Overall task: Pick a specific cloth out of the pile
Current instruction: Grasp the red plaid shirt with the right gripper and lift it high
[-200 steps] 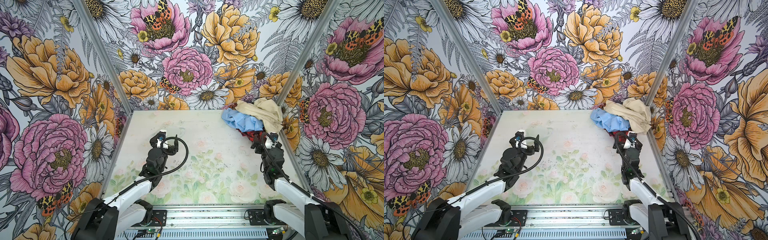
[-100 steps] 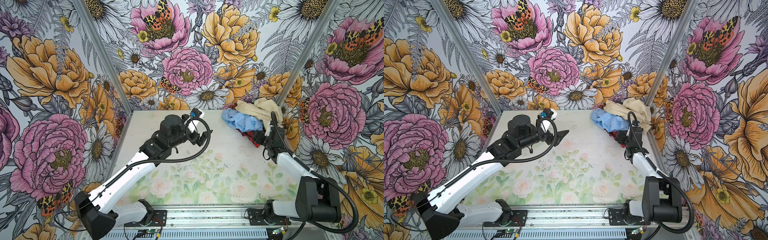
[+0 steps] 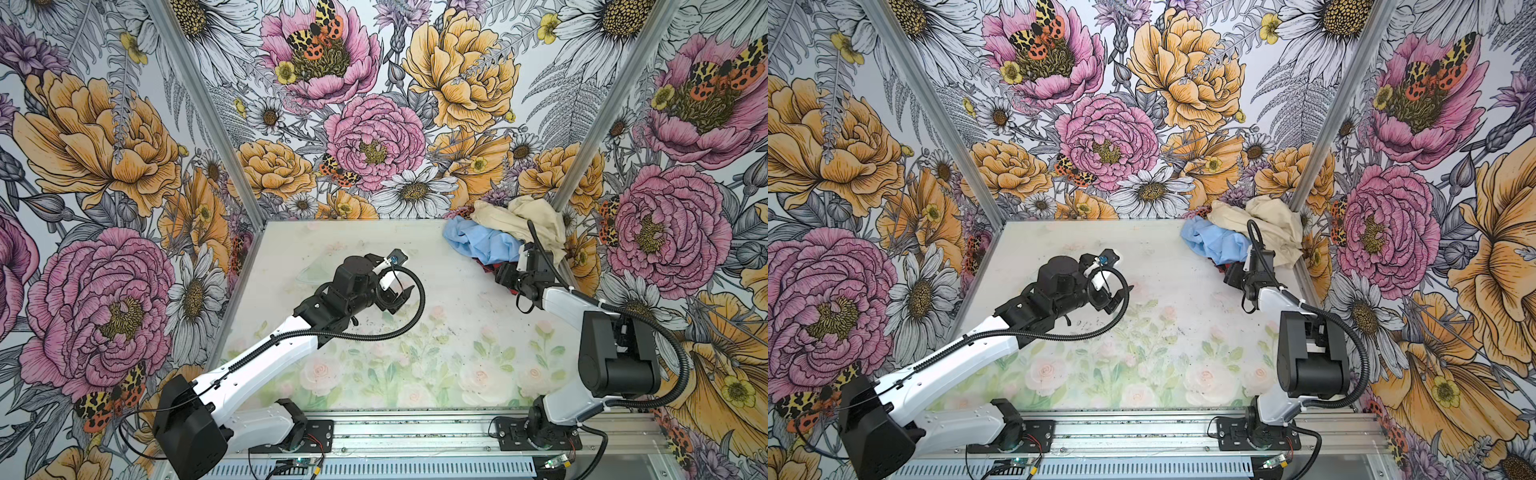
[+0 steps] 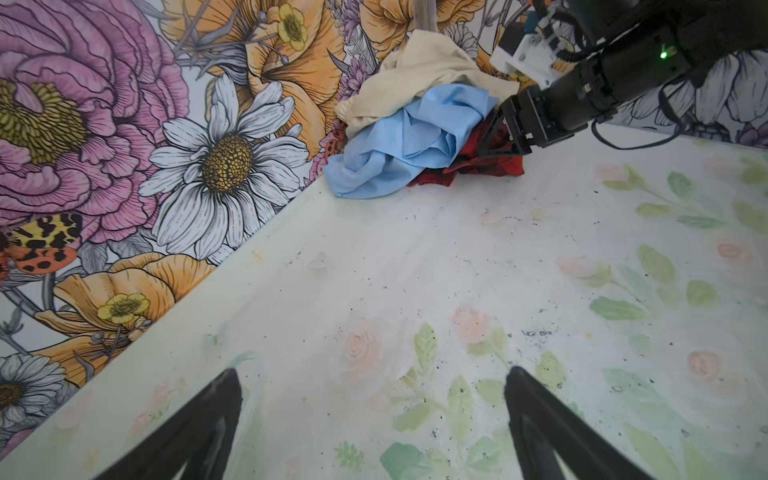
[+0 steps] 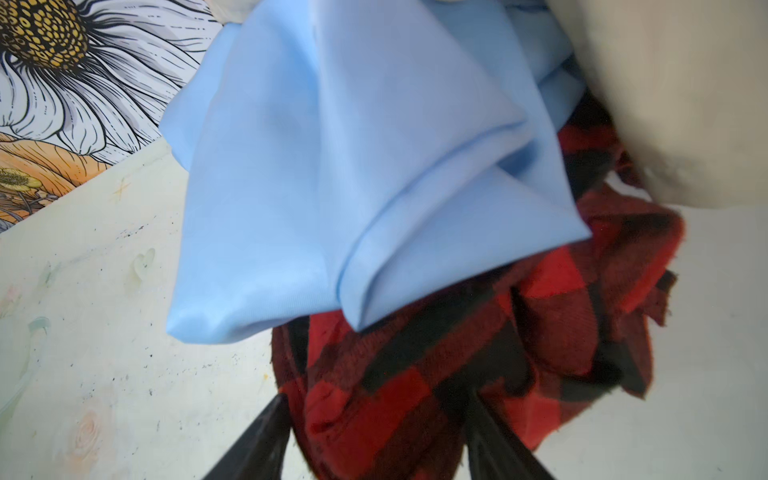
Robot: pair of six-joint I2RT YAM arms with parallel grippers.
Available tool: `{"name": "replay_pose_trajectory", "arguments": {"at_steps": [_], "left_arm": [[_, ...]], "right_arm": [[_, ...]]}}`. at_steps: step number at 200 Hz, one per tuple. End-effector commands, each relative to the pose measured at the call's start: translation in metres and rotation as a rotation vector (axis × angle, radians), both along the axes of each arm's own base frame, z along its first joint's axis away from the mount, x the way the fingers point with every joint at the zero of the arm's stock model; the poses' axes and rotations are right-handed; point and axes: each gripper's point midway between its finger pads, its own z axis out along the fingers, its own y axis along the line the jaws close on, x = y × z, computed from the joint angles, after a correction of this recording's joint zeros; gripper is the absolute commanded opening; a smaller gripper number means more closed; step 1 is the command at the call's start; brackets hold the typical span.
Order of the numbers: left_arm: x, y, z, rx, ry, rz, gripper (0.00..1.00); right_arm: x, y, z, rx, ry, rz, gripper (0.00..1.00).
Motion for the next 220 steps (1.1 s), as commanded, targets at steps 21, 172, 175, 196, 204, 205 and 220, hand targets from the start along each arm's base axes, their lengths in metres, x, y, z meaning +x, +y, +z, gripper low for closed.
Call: {"name": "replay_pose_trajectory", "arguments": {"at_steps": [21,172,175,196,204,205,220], "left_arm": [[0.008,0.007,0.006,0.014,-0.055,0.059,0.99],[0.006,0.028,0.035,-0.033,-0.115,0.118,0.99],[0.007,0.029,0.036,-0.035,-0.117,0.122,0.99],[0.012,0.046,0.046,-0.062,-0.139,0.174,0.99],[0.015,0.053,0.047,-0.071,-0.147,0.196,0.99],[0.015,0.054,0.048,-0.072,-0.146,0.199,0.99],[0.018,0.068,0.051,-0.086,-0.171,0.232,0.99]], "right_arm": [[0.006,0.003,-0.001,0.008,0.010,0.013,0.39],[0.031,0.099,0.482,0.149,-0.774,0.342,0.00],[0.029,0.110,0.488,0.163,-0.790,0.370,0.00],[0.017,0.183,0.518,0.280,-0.873,0.563,0.00],[0.016,0.203,0.521,0.321,-0.888,0.595,0.00],[0.018,0.206,0.520,0.327,-0.885,0.599,0.00],[0.018,0.241,0.521,0.396,-0.908,0.659,0.00]]}}
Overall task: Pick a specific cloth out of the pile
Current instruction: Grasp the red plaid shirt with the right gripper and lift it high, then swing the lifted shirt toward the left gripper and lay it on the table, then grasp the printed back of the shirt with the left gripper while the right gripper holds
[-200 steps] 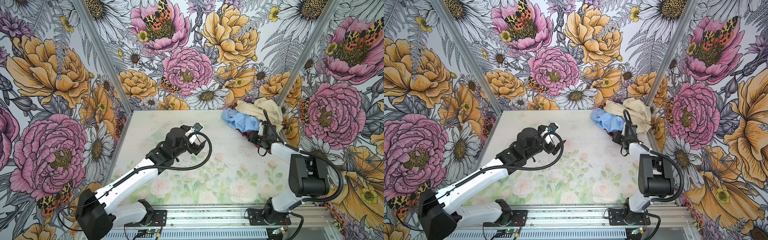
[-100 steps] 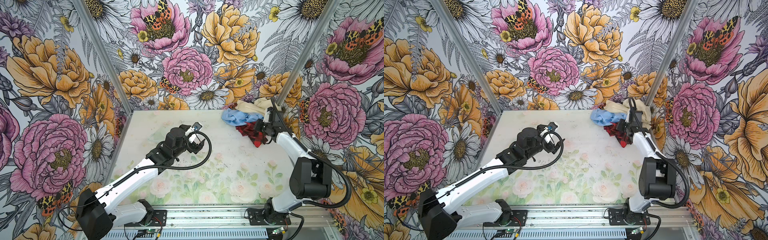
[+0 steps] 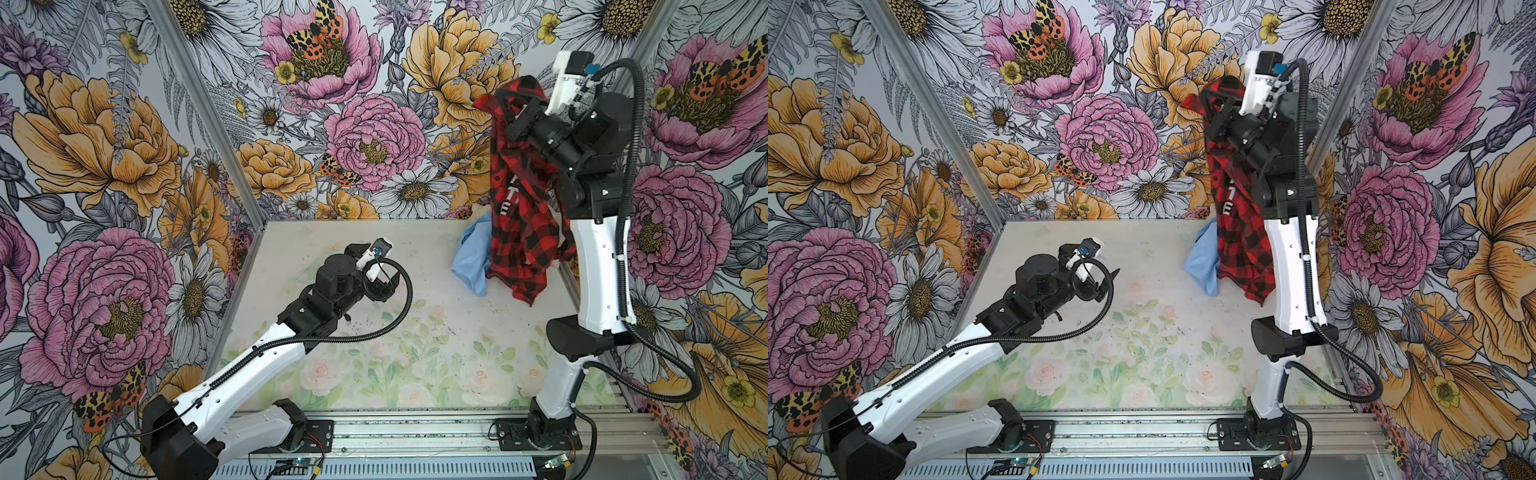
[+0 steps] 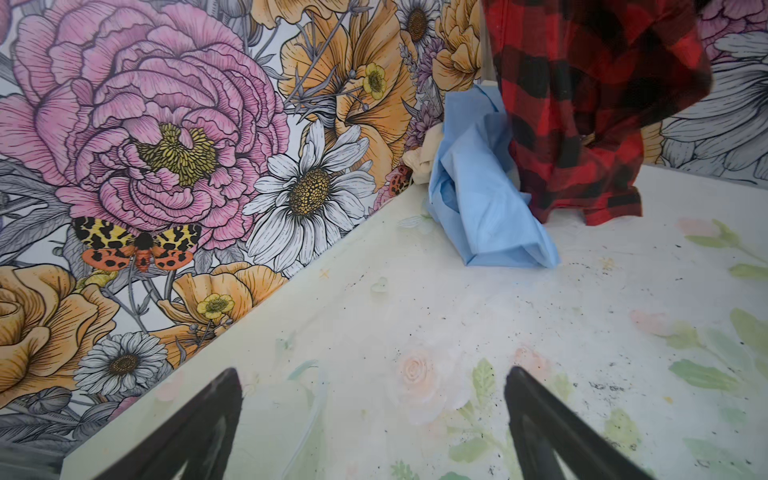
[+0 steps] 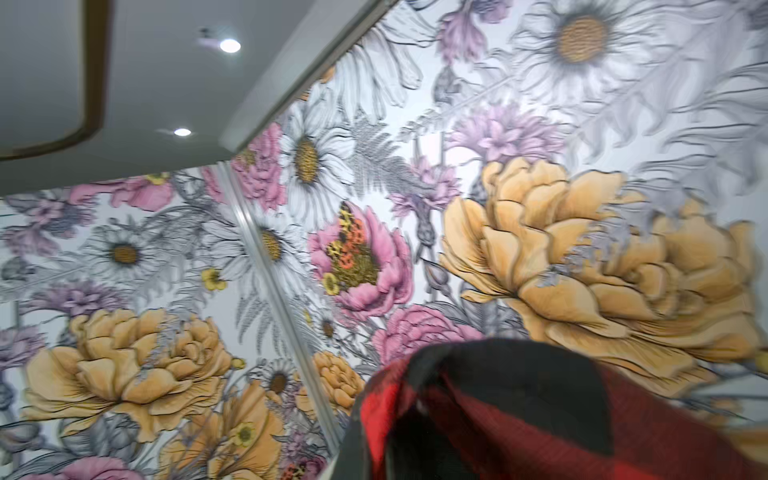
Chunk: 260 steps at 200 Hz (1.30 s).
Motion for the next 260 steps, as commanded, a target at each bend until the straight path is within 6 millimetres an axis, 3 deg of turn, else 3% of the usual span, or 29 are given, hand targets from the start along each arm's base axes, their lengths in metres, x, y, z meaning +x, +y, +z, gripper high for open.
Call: {"name": "replay_pose_trajectory", "arguments": {"at_steps": [1,17,41,63,77,88,105,124,131,135,150,170,180,187,198,232,260], "left_arm": [[0.006,0.024,0.010,-0.033,-0.053,0.075,0.99],[0.009,0.037,0.017,-0.046,-0.089,0.105,0.99],[0.012,0.055,0.024,-0.072,-0.125,0.140,0.99],[0.014,0.064,0.023,-0.065,-0.138,0.168,0.99],[0.016,0.067,0.020,-0.044,-0.140,0.180,0.99],[0.017,0.068,0.017,-0.032,-0.137,0.189,0.99],[0.020,0.072,0.014,-0.016,-0.136,0.212,0.99],[0.023,0.078,0.010,-0.009,-0.128,0.240,0.99],[0.026,0.083,0.009,-0.003,-0.124,0.273,0.99],[0.028,0.086,0.007,-0.001,-0.118,0.287,0.99],[0.035,0.094,0.000,0.001,-0.075,0.335,0.99],[0.048,0.100,-0.014,-0.011,0.021,0.347,0.99],[0.055,0.094,-0.028,-0.018,0.094,0.310,0.99],[0.060,0.093,-0.038,-0.017,0.143,0.318,0.99],[0.069,0.088,-0.057,-0.004,0.224,0.308,0.99],[0.099,0.081,-0.117,0.021,0.445,0.344,0.99],[0.132,0.084,-0.147,-0.110,0.581,0.384,0.99]], "right_arm": [[0.018,0.058,-0.031,0.039,0.086,0.180,0.00],[0.011,0.099,-0.029,0.060,0.027,0.293,0.00],[0.002,0.144,-0.031,0.094,-0.029,0.369,0.00],[-0.003,0.166,-0.033,0.130,-0.055,0.442,0.00],[0.005,0.171,-0.045,0.126,-0.016,0.442,0.00],[0.017,0.174,-0.064,0.110,0.051,0.443,0.00],[0.030,0.183,-0.112,0.051,0.174,0.451,0.00],[0.040,0.191,-0.195,-0.046,0.316,0.443,0.00],[0.039,0.188,-0.215,-0.056,0.320,0.433,0.00],[0.041,0.185,-0.239,-0.061,0.347,0.419,0.00],[0.047,0.161,-0.298,-0.033,0.394,0.332,0.03],[0.052,0.130,-0.372,-0.055,0.532,0.273,0.43],[0.047,0.119,-0.405,-0.104,0.604,0.255,0.79],[0.042,0.111,-0.422,-0.142,0.632,0.230,0.98],[0.032,0.095,-0.444,-0.210,0.649,0.154,0.99],[-0.013,0.042,-0.482,-0.389,0.671,-0.047,0.99],[-0.048,0.030,-0.504,-0.499,0.633,-0.079,0.99]]}}
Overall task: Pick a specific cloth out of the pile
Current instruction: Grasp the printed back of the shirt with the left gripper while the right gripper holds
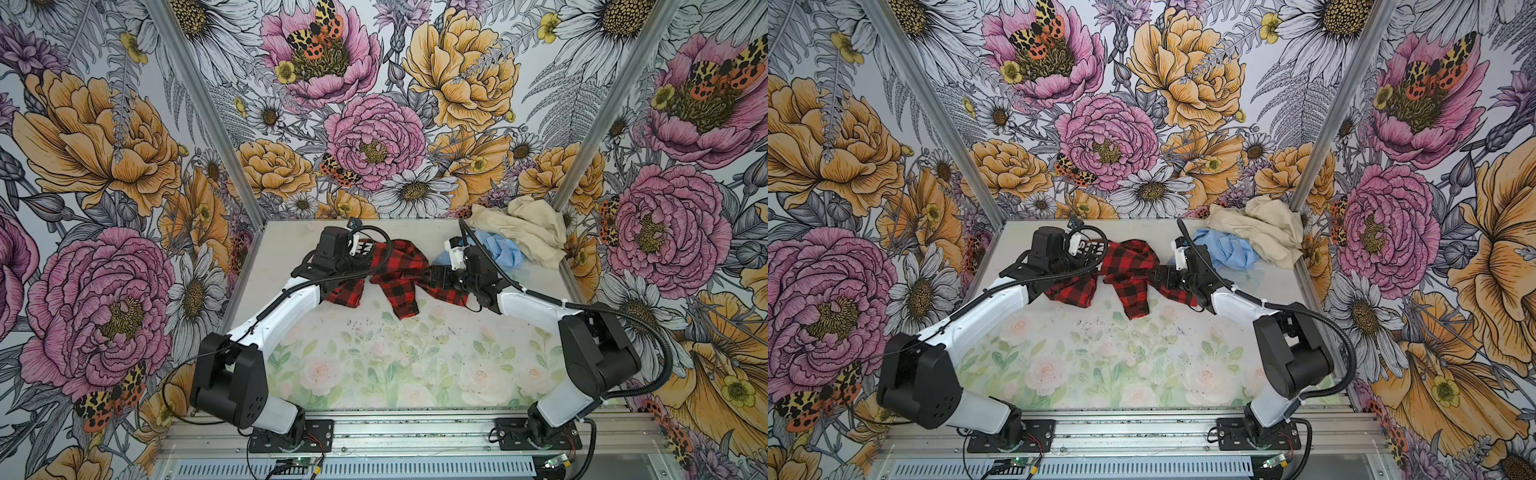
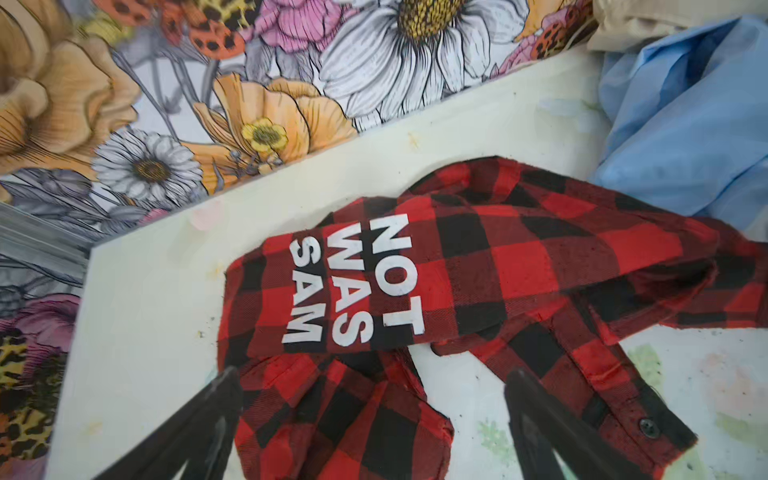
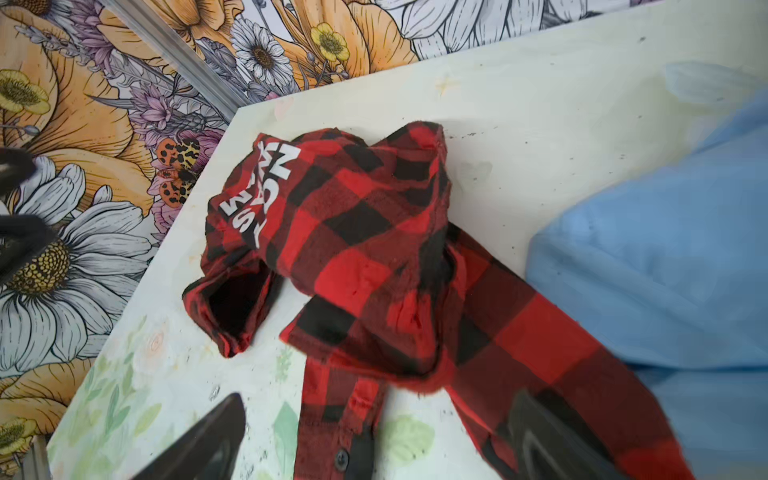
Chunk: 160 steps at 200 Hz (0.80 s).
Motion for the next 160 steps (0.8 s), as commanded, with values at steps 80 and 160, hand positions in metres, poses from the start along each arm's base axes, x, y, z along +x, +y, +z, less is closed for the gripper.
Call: {"name": "replay_pose_trajectory", "arguments": {"at_steps": [80,160], "left_arm": [[0.085,-0.012,-0.097,-0.060,0.292,0.105,0.99],[0.094,-0.025,-0.126,-0.148,0.361,0.125,0.26]], "right_arm": [[-0.056,0.042,0.016,0.006,-0.326,0.239,0.99],[-0.052,0.038,0.010,-0.033,-0.308,0.219,0.99]]}}
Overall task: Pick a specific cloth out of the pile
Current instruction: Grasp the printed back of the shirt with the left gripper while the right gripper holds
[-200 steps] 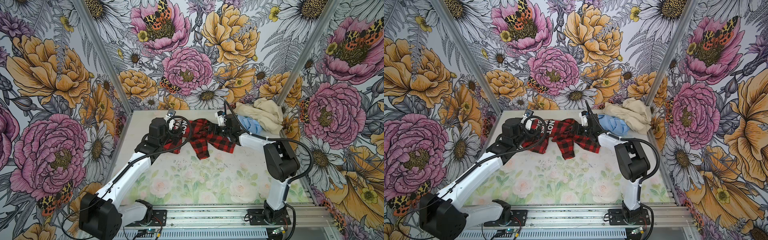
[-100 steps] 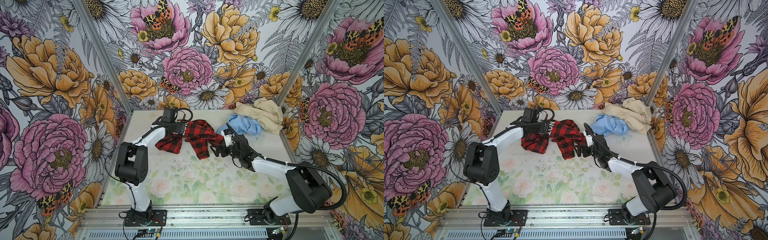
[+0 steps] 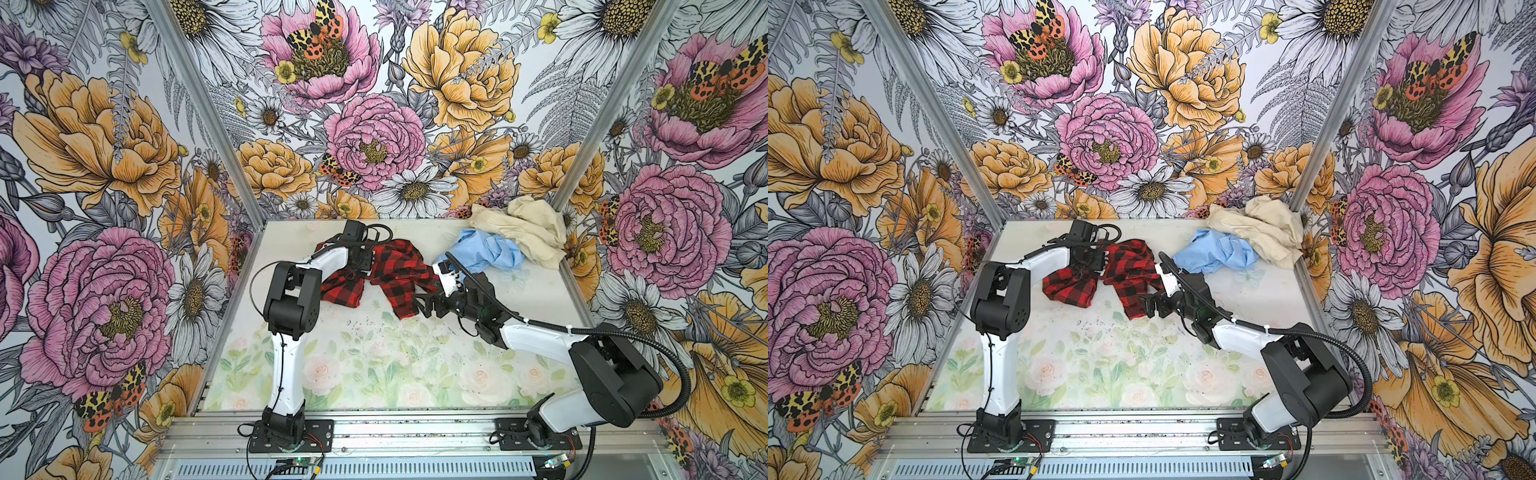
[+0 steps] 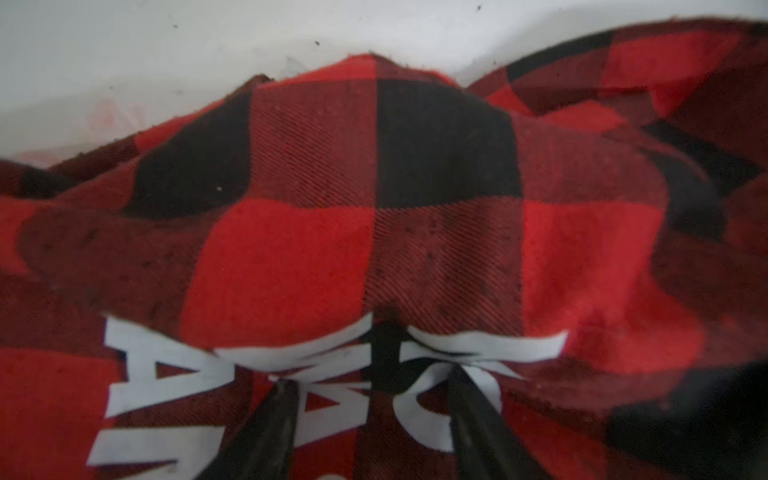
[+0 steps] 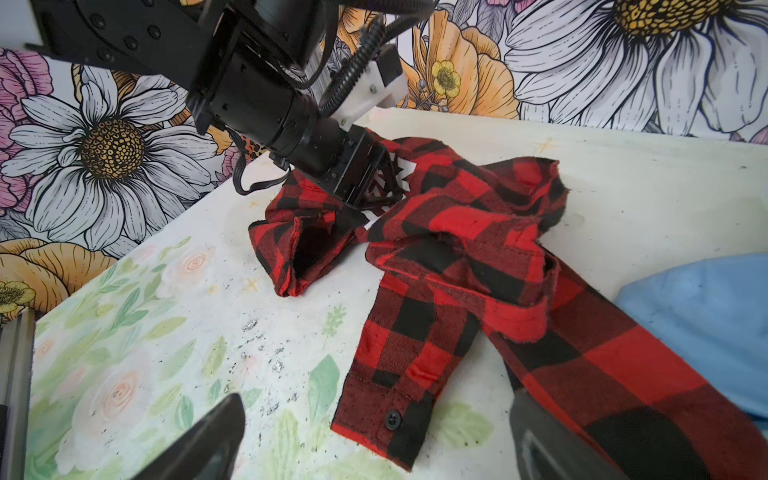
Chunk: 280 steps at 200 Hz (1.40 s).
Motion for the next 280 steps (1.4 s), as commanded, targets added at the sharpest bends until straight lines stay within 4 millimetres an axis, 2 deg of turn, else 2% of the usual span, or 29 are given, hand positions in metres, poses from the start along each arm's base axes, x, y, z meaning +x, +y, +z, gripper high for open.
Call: {"name": "replay_pose_trajectory", "arguments": {"at_steps": [1,20,62,68,72,75,84,94,96,103,109,122,123,126,143,169,194,255,280], "left_arm": [[0.008,-0.011,0.023,-0.055,-0.039,-0.022,0.24],[0.013,-0.007,0.068,-0.045,-0.133,-0.023,0.00],[0.007,0.008,0.209,-0.017,-0.417,-0.023,0.00],[0.005,0.010,0.224,-0.020,-0.446,-0.021,0.00],[0.005,0.012,0.226,-0.021,-0.452,-0.018,0.00],[0.000,0.014,0.245,-0.031,-0.486,-0.014,0.00],[-0.004,0.016,0.254,-0.048,-0.499,-0.013,0.00],[-0.005,0.014,0.245,-0.066,-0.475,-0.031,0.01],[-0.005,0.013,0.242,-0.068,-0.467,-0.034,0.06],[-0.006,0.011,0.227,-0.073,-0.433,-0.043,0.30],[-0.007,0.011,0.212,-0.072,-0.397,-0.045,0.41],[-0.013,0.010,0.186,-0.069,-0.337,-0.050,0.52],[-0.011,0.010,0.176,-0.063,-0.317,-0.050,0.53],[-0.011,0.011,0.161,-0.053,-0.289,-0.048,0.55],[-0.017,0.019,0.131,-0.001,-0.231,-0.031,0.63],[-0.024,0.039,0.095,0.075,-0.136,0.025,0.64],[-0.032,0.057,0.071,-0.011,-0.051,0.167,0.65],[-0.040,0.055,0.031,-0.269,0.045,0.499,0.66],[-0.030,0.052,0.026,-0.318,0.013,0.569,0.66]], "right_arm": [[0.002,-0.001,0.012,-0.005,-0.048,-0.003,0.99],[0.004,-0.006,0.013,-0.015,-0.060,-0.026,0.99],[0.006,-0.008,0.012,-0.004,-0.053,-0.038,0.99],[0.007,-0.008,0.012,-0.005,-0.051,-0.040,0.99],[0.007,-0.008,0.012,-0.004,-0.051,-0.040,0.99],[0.007,-0.008,0.011,-0.004,-0.049,-0.041,0.99],[0.007,-0.009,0.012,0.001,-0.046,-0.043,0.99],[0.007,-0.009,0.012,0.007,-0.043,-0.040,0.99],[0.007,-0.008,0.012,0.008,-0.042,-0.039,0.99],[0.006,-0.008,0.012,0.009,-0.040,-0.036,0.99],[0.007,-0.008,0.013,0.011,-0.042,-0.037,0.99],[0.007,-0.009,0.012,0.009,-0.045,-0.040,0.99],[0.007,-0.009,0.012,0.008,-0.045,-0.040,0.99],[0.006,-0.010,0.012,0.006,-0.047,-0.040,0.99],[0.007,-0.012,0.013,0.007,-0.051,-0.046,0.99],[0.006,-0.010,0.015,0.019,-0.050,-0.037,0.99],[0.007,-0.010,0.012,0.016,-0.044,-0.040,0.99],[0.008,-0.009,0.010,0.019,-0.032,-0.037,0.99],[0.009,-0.010,0.008,0.018,-0.028,-0.039,0.99]]}}
